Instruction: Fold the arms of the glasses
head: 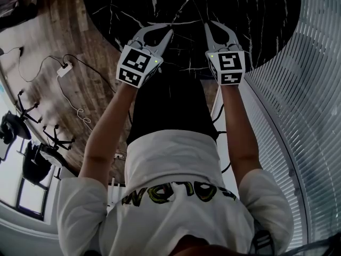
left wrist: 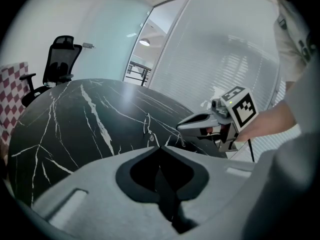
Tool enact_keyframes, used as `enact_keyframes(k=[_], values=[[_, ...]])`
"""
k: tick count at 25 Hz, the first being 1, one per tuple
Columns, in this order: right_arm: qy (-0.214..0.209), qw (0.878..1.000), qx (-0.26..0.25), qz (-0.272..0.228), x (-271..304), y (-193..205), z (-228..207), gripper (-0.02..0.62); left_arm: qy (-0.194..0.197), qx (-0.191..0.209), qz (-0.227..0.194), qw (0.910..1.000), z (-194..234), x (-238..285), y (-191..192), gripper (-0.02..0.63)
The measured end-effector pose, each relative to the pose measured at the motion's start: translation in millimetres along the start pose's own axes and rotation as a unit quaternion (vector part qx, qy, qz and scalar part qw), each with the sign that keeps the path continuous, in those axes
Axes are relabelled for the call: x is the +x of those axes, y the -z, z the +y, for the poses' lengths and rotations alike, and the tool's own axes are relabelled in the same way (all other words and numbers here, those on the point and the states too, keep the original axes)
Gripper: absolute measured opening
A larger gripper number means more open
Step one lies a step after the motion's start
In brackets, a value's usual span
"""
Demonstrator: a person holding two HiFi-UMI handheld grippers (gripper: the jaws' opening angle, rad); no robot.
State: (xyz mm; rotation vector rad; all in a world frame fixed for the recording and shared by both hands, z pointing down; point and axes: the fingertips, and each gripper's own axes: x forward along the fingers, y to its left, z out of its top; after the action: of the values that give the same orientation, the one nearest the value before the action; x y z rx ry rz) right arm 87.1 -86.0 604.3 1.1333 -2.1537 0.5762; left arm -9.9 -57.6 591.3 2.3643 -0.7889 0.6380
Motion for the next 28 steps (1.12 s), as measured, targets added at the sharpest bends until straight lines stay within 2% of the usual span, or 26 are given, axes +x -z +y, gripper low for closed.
enact_keyframes(k=[19,28], values=[[-0.045,0.999,-0.028,-0.008,3.3,-4.8,40.6,0.002,0.021,0.022,0.008,0.9995,-22.5,2.8,4.8,0.009],[-0.056,0.998,-0.038,-0.003,3.2,-4.4,53.0,0.002,0.044,0.030,0.018,0.9984,-38.1,5.6,9.2,0.009]])
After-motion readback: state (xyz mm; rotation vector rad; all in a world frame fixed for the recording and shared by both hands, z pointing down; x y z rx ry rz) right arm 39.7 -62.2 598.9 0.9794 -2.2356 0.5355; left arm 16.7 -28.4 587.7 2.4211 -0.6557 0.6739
